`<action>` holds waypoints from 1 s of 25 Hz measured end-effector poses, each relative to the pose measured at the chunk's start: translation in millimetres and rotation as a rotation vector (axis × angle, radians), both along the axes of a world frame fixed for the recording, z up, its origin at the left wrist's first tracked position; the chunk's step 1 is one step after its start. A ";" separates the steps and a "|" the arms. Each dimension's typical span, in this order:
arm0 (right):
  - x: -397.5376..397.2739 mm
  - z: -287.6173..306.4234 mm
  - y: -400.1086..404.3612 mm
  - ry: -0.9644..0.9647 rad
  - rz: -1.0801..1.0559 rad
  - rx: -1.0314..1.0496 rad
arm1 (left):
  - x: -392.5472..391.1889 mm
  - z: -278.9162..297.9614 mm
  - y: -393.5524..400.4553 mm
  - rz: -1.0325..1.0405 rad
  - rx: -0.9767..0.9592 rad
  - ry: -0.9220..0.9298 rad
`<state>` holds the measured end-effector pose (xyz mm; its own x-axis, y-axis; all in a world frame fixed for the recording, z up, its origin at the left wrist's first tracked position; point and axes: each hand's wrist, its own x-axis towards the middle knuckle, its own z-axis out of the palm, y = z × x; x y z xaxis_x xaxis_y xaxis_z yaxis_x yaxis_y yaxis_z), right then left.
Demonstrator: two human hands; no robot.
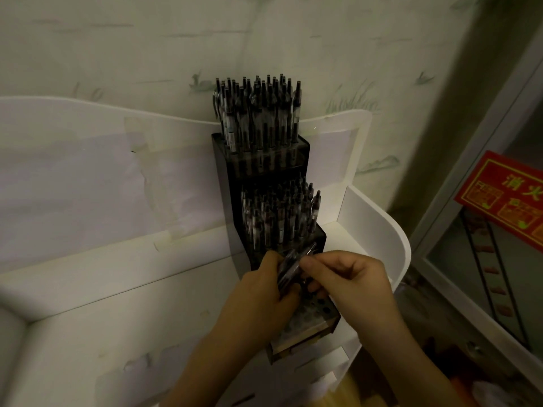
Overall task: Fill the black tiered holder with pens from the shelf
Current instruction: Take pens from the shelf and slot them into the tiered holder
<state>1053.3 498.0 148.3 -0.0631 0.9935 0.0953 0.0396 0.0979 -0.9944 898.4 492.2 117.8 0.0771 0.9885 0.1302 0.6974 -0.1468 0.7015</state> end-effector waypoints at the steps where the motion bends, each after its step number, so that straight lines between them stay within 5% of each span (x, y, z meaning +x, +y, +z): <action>1: 3.4 3.9 0.8 0.021 -0.012 -0.001 | -0.4 0.2 0.1 0.003 0.000 -0.002; 6: 32.8 24.6 9.9 0.161 -0.202 0.119 | -13.2 3.3 0.0 0.041 -0.040 0.002; 15: 32.0 -34.3 20.9 -0.464 -0.296 0.384 | -18.1 12.2 -1.8 0.103 -0.004 -0.057; 25: 17.3 -92.3 29.0 -0.518 -0.203 0.340 | -20.1 9.3 -3.6 0.130 -0.001 -0.058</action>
<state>1070.6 527.0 56.0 0.0009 0.9103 0.4140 0.5563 0.3436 -0.7566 878.3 488.6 127.1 -0.0593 0.9898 0.1298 0.6690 -0.0572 0.7411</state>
